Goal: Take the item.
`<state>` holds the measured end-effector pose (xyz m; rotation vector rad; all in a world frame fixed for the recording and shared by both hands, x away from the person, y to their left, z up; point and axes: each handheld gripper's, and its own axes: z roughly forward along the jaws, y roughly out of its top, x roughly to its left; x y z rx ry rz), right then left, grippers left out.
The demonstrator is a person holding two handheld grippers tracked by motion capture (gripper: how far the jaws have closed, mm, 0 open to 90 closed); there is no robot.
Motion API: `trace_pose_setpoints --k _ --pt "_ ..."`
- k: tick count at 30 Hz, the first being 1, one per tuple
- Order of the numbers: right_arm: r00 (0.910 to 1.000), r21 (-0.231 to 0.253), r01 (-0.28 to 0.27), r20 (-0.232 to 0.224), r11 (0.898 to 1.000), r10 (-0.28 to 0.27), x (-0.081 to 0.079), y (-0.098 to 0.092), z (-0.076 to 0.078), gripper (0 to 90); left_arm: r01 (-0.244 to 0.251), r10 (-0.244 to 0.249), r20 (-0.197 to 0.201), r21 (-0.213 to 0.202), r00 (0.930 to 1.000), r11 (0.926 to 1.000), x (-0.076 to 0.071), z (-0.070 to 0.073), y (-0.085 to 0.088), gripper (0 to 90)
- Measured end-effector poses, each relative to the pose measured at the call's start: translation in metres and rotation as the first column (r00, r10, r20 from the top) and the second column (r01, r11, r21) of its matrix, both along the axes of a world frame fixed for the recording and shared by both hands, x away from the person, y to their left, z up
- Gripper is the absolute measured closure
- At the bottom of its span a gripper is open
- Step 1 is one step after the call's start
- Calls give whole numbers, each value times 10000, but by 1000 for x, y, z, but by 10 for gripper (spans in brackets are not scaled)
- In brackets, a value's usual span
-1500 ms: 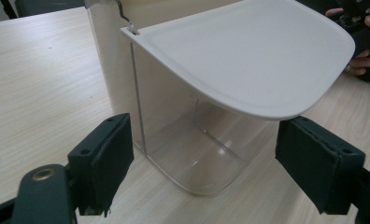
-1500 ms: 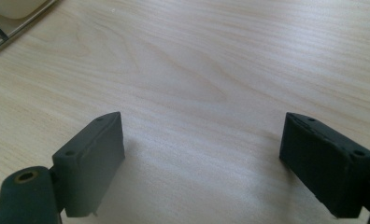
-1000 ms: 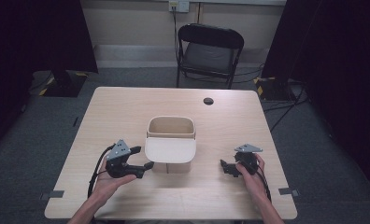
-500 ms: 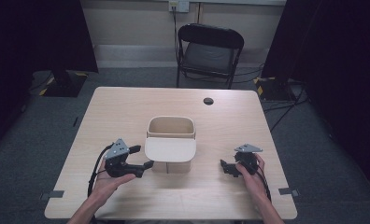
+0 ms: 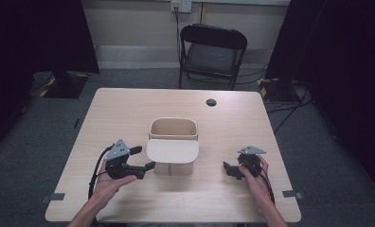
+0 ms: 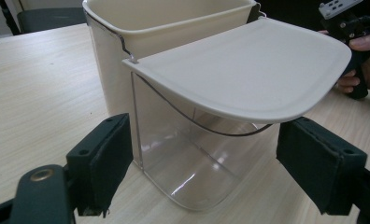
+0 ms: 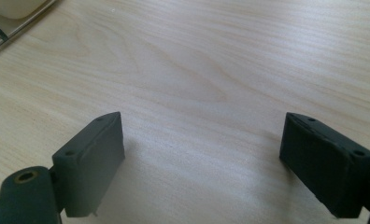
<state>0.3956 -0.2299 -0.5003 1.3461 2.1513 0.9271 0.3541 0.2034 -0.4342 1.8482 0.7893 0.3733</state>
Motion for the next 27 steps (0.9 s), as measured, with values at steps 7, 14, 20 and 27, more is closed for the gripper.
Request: trace_pose_setpoints --k 7,14,20,27 --pt "10000 6 -5 -3 10000 5 0 0 0 132 -47 46 -47 -155 10000 9999 0 1 0 184" --pt "10000 2 2 -1 10000 -2 0 0 0 132 -115 115 14 -119 9999 9999 0 3 -1 180" --pt "10000 2 0 1 10000 0 0 0 0 132 -61 62 54 -94 10000 9999 1 3 -1 178" --pt "10000 -8 -13 24 10000 13 0 0 0 132 -40 43 134 -233 9999 9997 3 5 -3 189"
